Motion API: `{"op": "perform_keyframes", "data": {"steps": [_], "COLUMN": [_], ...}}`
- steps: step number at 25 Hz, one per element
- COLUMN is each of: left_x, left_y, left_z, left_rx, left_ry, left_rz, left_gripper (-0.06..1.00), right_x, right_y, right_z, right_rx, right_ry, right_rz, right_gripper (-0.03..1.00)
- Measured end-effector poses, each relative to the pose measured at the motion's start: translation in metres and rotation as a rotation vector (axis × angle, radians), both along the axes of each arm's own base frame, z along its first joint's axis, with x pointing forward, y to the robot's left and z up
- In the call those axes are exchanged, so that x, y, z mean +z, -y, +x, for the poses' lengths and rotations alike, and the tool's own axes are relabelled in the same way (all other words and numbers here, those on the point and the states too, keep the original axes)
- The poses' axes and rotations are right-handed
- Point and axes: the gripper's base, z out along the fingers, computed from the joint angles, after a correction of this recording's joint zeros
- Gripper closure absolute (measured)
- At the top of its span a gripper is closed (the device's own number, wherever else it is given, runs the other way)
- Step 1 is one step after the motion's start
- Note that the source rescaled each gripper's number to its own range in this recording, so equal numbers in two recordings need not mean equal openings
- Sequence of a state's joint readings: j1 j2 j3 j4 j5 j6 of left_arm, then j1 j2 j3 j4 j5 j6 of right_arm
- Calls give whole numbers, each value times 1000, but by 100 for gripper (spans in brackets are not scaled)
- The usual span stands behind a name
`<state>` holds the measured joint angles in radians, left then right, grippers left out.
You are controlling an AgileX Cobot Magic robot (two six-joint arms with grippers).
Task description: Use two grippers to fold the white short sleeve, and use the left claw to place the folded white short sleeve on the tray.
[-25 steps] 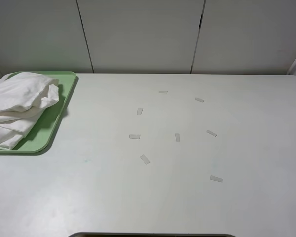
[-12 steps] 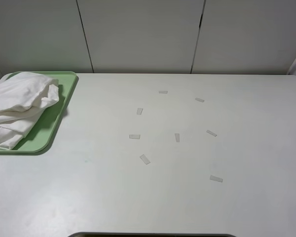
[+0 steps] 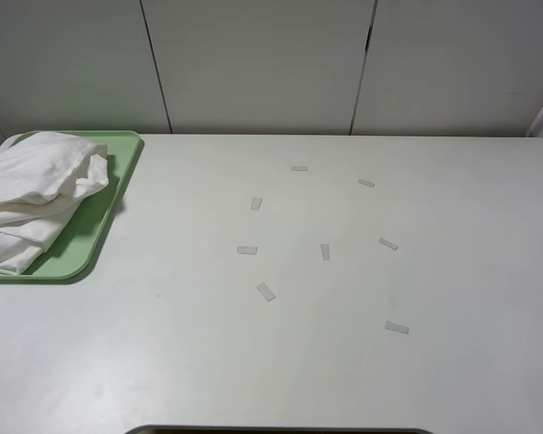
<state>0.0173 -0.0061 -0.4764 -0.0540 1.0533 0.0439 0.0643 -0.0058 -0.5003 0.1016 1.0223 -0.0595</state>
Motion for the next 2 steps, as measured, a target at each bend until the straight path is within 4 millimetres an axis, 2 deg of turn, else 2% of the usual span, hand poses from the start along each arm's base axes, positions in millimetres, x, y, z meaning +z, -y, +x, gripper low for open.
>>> {"op": "perform_keyframes", "data": {"steps": [2], "left_x": [0], "left_y": [-2], "left_z": [0], "left_rx": [16], "left_ry": [0], "left_rz": [24], "left_gripper": [-5], "right_x": [0], "right_y": [0], "right_z": [0], "right_rx": [0], "right_ry": [0], "right_rz": [0], "right_gripper": [-3]}}
